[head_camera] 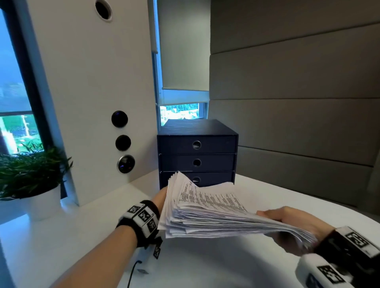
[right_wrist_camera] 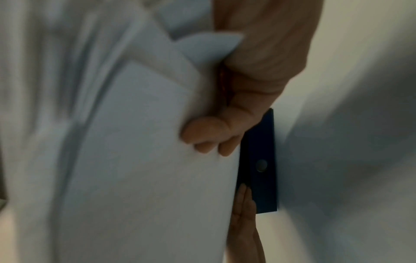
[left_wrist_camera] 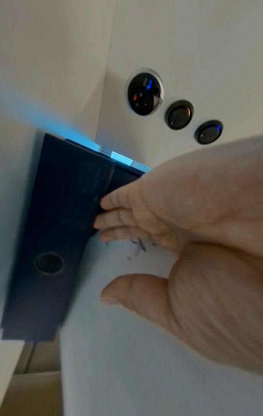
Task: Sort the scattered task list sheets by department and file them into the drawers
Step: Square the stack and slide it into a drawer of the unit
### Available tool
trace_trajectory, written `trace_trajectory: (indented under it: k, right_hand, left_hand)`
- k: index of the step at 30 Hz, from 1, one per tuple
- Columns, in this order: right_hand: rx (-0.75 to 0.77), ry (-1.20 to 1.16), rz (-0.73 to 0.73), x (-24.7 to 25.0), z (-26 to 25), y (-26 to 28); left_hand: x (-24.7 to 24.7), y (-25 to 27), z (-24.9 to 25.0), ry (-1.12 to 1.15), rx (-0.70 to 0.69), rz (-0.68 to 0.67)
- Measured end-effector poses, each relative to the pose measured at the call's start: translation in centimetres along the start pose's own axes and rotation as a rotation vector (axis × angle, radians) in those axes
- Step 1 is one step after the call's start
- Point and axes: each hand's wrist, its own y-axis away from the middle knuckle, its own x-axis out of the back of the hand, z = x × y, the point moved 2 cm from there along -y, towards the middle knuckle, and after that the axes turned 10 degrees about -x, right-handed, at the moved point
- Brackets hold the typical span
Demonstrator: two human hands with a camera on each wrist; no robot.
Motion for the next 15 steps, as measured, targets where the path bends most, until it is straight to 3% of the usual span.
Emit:
trace_trajectory:
  k: [3, 5, 7, 10, 12, 15]
  right_hand:
    - [-0.069, -0.001, -0.006, -1.4, -0.8, 0.6]
    - [-0.076, 0.019, -0.018, -2.1, -1.2, 0.7]
    - [-0.094, 0.027, -0.069, -2.5, -2.1, 1.6]
    - [-0.263, -0.041, -0.256, -3.1, -3.3, 2.9]
    - [-0.252, -0.070, -0.313, -3.7, -4.0, 3.1]
    - [-0.205, -0.212, -0.369, -3.5, -4.5, 1.9]
  left_hand:
    - [1.2, 0.5, 0.4, 0.159, -0.073, 0.067]
    - [2.5, 1.2, 0.6, 0.170, -0.067, 0.037]
    - [3.2, 2.0, 0.2, 0.047, -0.021, -0.115]
    - [3.9, 2.6, -0.4, -0.267, 0.064, -0.200]
    - [4.0, 2.5, 0.1, -0.464, -0.025, -0.218]
    - [3.4, 2.2, 1.1, -0.448, -0.140, -0.188]
